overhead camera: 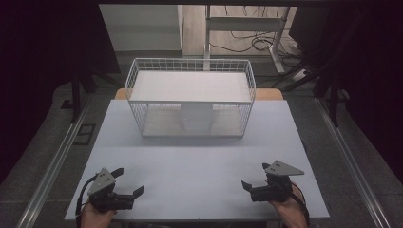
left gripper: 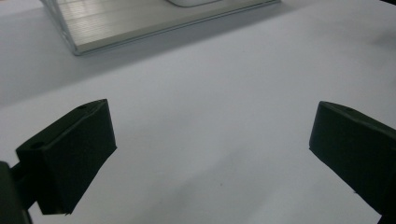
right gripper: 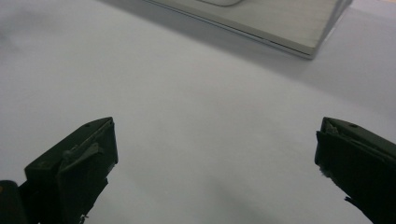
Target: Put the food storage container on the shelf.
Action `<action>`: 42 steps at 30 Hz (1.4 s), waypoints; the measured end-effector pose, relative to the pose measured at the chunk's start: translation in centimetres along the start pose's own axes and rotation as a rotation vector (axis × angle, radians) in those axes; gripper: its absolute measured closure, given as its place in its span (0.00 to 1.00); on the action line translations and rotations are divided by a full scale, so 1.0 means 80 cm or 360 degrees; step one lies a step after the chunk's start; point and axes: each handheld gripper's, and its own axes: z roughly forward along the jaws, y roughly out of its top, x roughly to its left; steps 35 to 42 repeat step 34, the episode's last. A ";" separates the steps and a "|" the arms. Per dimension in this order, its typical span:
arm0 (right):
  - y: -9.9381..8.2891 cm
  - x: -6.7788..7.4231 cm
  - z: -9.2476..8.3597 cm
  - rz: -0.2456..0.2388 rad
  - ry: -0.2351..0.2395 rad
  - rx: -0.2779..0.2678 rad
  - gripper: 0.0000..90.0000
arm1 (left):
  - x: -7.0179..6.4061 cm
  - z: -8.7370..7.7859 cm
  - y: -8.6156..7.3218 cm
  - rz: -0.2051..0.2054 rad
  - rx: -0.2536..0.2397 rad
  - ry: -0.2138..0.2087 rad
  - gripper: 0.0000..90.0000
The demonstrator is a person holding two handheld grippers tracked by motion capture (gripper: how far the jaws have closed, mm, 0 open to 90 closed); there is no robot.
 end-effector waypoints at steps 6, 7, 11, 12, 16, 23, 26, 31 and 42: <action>-0.010 -0.009 -0.012 0.0036 -0.0057 -0.0010 0.00 | 0.003 -0.009 -0.005 -0.0009 -0.0014 0.0030 0.00; -0.012 -0.010 -0.014 0.0037 -0.0063 -0.0011 0.00 | 0.004 -0.010 -0.006 -0.0008 -0.0013 0.0033 0.00; -0.017 -0.013 -0.018 0.0056 -0.0082 -0.0006 0.00 | 0.005 -0.012 -0.009 -0.0011 -0.0007 0.0039 0.00; -0.021 -0.014 -0.020 0.0064 -0.0090 -0.0005 0.00 | 0.006 -0.013 -0.010 -0.0014 -0.0006 0.0038 0.00; -0.026 -0.016 -0.023 0.0077 -0.0091 0.0010 0.00 | 0.007 -0.013 -0.012 -0.0020 0.0005 0.0038 0.00; -0.037 -0.016 -0.020 0.0101 -0.0065 0.0114 0.00 | 0.010 -0.013 -0.014 -0.0051 0.0011 0.0016 0.00; -0.038 -0.016 -0.019 0.0104 -0.0065 0.0132 0.00 | 0.010 -0.013 -0.014 -0.0053 0.0015 0.0014 0.00; -0.039 -0.019 -0.019 0.0143 -0.0046 0.0131 0.00 | 0.010 -0.012 -0.013 -0.0050 0.0025 0.0010 0.00; -0.039 -0.019 -0.018 0.0134 -0.0041 0.0137 0.00 | 0.010 -0.011 -0.013 -0.0047 0.0034 0.0011 0.00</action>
